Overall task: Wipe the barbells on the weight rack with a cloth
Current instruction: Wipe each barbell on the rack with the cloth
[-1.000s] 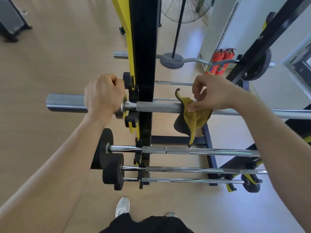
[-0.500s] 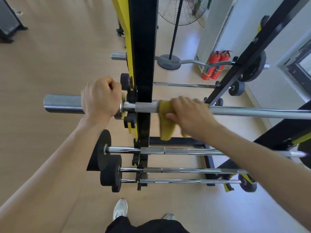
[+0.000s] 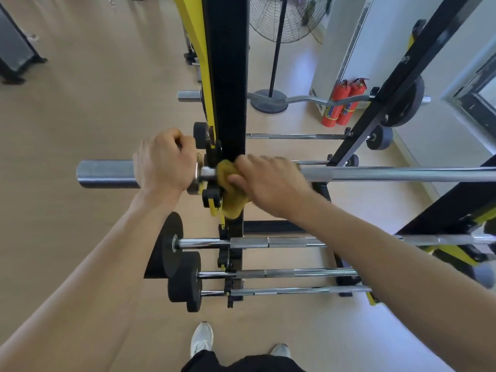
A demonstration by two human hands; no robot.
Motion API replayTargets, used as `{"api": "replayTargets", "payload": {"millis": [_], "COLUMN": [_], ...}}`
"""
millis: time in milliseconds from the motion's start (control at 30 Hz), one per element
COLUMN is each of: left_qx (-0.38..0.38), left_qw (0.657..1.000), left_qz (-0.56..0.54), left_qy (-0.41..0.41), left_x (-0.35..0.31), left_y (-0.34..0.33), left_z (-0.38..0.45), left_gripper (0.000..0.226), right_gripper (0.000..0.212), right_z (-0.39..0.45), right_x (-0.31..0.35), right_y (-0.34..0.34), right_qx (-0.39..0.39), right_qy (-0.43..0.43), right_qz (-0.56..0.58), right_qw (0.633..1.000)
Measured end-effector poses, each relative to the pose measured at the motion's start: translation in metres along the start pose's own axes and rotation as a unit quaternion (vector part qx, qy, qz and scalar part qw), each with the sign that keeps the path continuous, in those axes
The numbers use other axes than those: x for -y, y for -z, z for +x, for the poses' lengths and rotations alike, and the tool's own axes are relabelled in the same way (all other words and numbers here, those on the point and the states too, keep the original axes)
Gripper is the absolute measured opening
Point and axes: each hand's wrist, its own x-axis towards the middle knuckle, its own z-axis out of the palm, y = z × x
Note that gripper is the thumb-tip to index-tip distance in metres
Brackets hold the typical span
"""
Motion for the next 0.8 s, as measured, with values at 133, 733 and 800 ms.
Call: {"api": "replayTargets", "payload": {"millis": [133,733,800], "left_qx": [-0.014,-0.013,-0.020], "left_qw": [1.000,1.000,1.000], "left_qz": [0.000,-0.003,0.006], "left_qy": [0.003,-0.016,-0.016], "left_x": [-0.001,0.007,0.003], "left_y": [-0.004,-0.007,-0.009], "left_z": [-0.001,-0.001,-0.004], "left_gripper": [0.039,0.039,0.037], "right_gripper": [0.043,0.045,0.050], "right_z": [-0.060,-0.051,-0.067], "right_x": [-0.075,-0.066,-0.087], "right_y": [0.024,0.008,0.021], "right_qx": [0.026,-0.018,0.024], "right_qy": [-0.078,-0.050,-0.122], "right_qz": [-0.046,-0.042,-0.045], "right_qw": [0.996,0.998,0.991]}}
